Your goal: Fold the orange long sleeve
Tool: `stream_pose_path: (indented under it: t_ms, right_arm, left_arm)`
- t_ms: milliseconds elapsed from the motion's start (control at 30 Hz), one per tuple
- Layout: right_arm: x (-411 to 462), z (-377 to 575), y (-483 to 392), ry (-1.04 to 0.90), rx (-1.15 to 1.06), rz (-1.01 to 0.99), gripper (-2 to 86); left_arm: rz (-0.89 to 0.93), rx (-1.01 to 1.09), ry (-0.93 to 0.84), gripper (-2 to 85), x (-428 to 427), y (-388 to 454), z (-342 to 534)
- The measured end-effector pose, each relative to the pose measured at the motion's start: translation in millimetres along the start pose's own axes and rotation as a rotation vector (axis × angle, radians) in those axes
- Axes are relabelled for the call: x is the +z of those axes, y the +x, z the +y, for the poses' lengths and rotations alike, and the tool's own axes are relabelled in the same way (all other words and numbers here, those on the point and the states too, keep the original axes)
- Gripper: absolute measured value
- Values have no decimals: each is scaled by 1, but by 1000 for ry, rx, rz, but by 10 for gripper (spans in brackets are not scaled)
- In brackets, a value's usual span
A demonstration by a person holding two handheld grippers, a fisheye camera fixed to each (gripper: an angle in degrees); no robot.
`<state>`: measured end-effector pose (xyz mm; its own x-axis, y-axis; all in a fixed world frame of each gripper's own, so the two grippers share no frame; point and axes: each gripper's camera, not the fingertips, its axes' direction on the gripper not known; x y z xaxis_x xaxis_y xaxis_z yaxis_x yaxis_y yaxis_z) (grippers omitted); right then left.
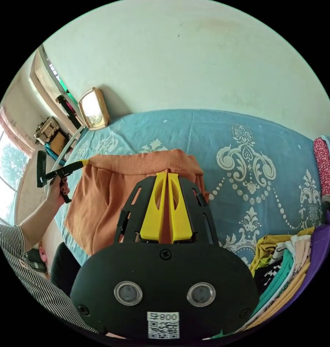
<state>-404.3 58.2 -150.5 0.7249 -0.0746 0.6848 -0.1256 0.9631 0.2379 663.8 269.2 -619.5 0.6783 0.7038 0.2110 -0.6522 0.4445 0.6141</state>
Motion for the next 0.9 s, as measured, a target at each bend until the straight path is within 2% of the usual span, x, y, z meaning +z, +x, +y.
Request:
stream_pose_path:
  t_ms: [200,467,733,900]
  right_arm:
    - [50,-10,18,-107,31,62,2]
    - [84,-8,35,-173,27,125,3]
    - [67,-14,61,-160,56,47,4]
    - [30,-13,72,-68,35,-19,2]
  left_arm:
    - [-77,-25,-112,3,57,-21,-13]
    - [-49,-105,-111,5,84,-54,-17]
    - [36,-96,-62,9,49,-57,-17]
    - [-39,-72,-24,7,21,-67,-11]
